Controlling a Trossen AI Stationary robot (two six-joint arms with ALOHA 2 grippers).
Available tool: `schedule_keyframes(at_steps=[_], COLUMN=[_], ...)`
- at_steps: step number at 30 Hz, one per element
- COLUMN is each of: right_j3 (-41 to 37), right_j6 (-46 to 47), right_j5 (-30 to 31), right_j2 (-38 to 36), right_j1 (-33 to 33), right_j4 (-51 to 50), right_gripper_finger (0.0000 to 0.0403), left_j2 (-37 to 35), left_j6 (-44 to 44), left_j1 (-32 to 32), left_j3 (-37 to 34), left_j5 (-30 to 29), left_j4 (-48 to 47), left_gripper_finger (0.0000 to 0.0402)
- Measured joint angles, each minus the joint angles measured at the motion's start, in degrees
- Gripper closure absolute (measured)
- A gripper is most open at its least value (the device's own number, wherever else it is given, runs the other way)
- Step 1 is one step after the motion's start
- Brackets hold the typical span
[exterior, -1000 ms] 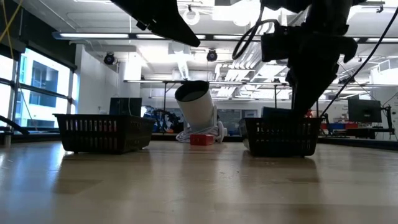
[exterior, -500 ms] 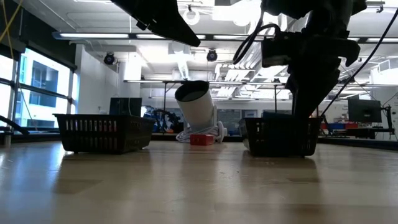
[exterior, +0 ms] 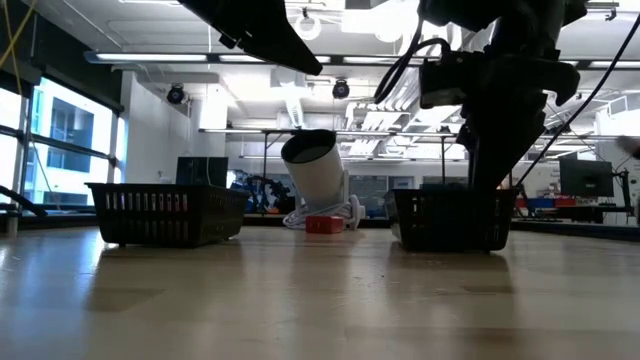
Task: Pick & Place Office items
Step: Put the light blue digital clock into the right black bin, then put the red charger adapter into the left black bin
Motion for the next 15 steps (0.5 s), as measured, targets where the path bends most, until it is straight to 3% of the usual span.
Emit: schedule_keyframes(at_steps=[15], right_j3=[0.0], right_j6=[-3.09], right_j5=[-1.41], right_j2=[0.0], right_j1=[0.0], right_j4=[0.72], right_gripper_finger=[0.0279], left_j2=[0.0], left_j6=[0.39], left_j1=[0.0], left_j3=[0.0], left_j5=[-0.02], left_j4=[-0.03], left_gripper_finger=[0.0201])
